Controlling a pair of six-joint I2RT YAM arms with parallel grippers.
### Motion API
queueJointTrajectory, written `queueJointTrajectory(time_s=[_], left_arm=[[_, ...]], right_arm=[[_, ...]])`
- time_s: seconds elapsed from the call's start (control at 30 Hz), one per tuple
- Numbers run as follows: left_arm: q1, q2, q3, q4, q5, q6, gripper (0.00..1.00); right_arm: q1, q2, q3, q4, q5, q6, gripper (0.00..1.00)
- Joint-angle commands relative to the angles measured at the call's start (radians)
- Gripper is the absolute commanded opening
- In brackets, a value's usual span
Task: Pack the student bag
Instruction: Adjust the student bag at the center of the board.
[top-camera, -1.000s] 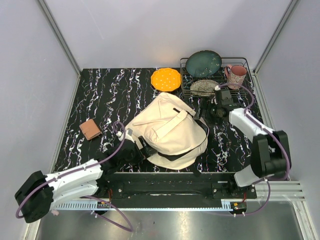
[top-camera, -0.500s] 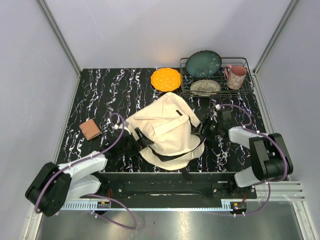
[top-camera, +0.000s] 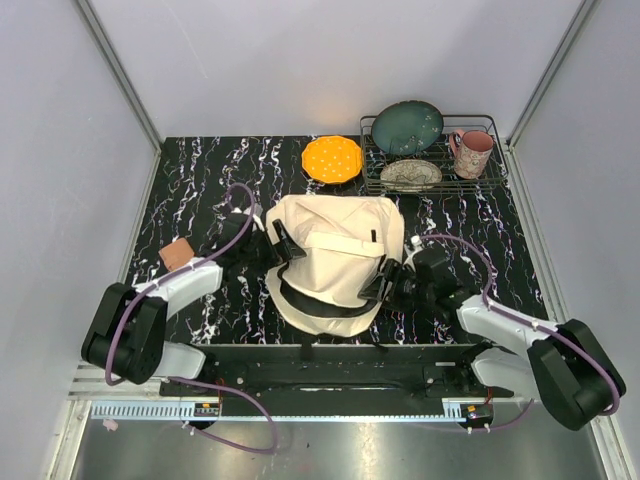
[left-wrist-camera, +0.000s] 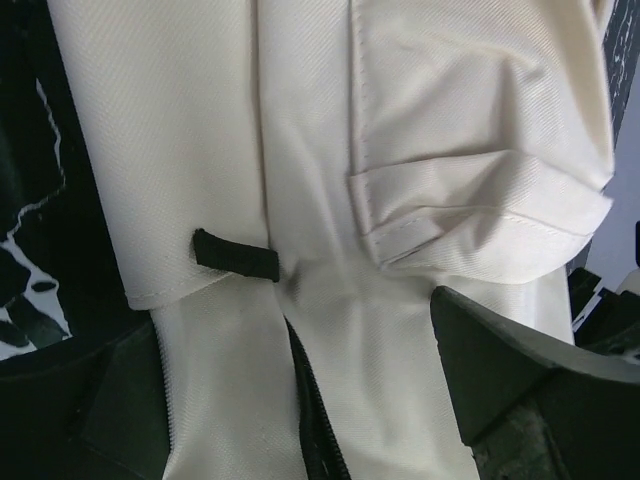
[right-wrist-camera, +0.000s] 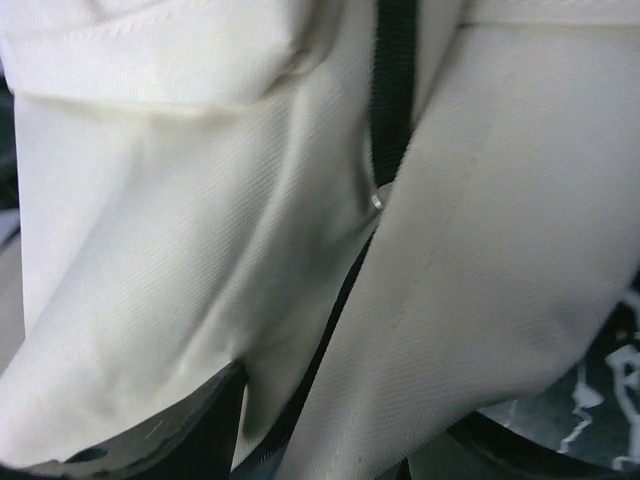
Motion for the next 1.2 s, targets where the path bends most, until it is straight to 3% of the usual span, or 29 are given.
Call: queueJointTrajectory(time_s=[0.0,0.17,0.23,0.3,0.43,0.6,0.77,0.87,1.0,1.17], left_arm=[[0.011,0.029,0.108,-0.043,0.120,0.121,0.99],[0.012,0.098,0.241,-0.161,0.186,0.213,0.99],[0.012,0.060,0.255,-0.225,0.104,0.227,0.99],[0.015,0.011,0.248,-0.261,0.041,0.249,0.99],[0.020,-0.128,0.249,-0.412,-0.163,0.279,0.99],[0.026,-0.236,0.237,-0.515,-0.300,0.276,0.99],[0.026,-0.354,0.180,-0.537,-0.280,0.218,0.99],[0.028,-0.420,0.105,-0.503,-0.187,0.177,0.99],[0.026,-0.517,-0.025,-0.433,-0.075,0.092,0.99],[0.026,-0.629,-0.157,-0.399,-0.001,0.022,0.99]], right_arm=[[0.120,-0.013,0.060,0.057,0.053,0.084,0.68],[0.225,0.108,0.149,0.080,0.087,0.082,0.70],[0.234,0.109,0.183,0.045,0.123,0.082,0.75],[0.234,0.068,0.191,0.000,0.172,0.078,0.78],[0.233,-0.146,0.208,-0.242,0.335,0.032,0.86],[0.231,-0.297,0.249,-0.454,0.487,-0.016,0.93],[0.214,-0.317,0.288,-0.564,0.631,-0.033,0.97],[0.150,-0.268,0.327,-0.572,0.666,-0.065,1.00],[-0.028,-0.158,0.393,-0.557,0.572,-0.137,1.00],[-0.180,0.043,0.441,-0.419,0.415,-0.218,1.00]])
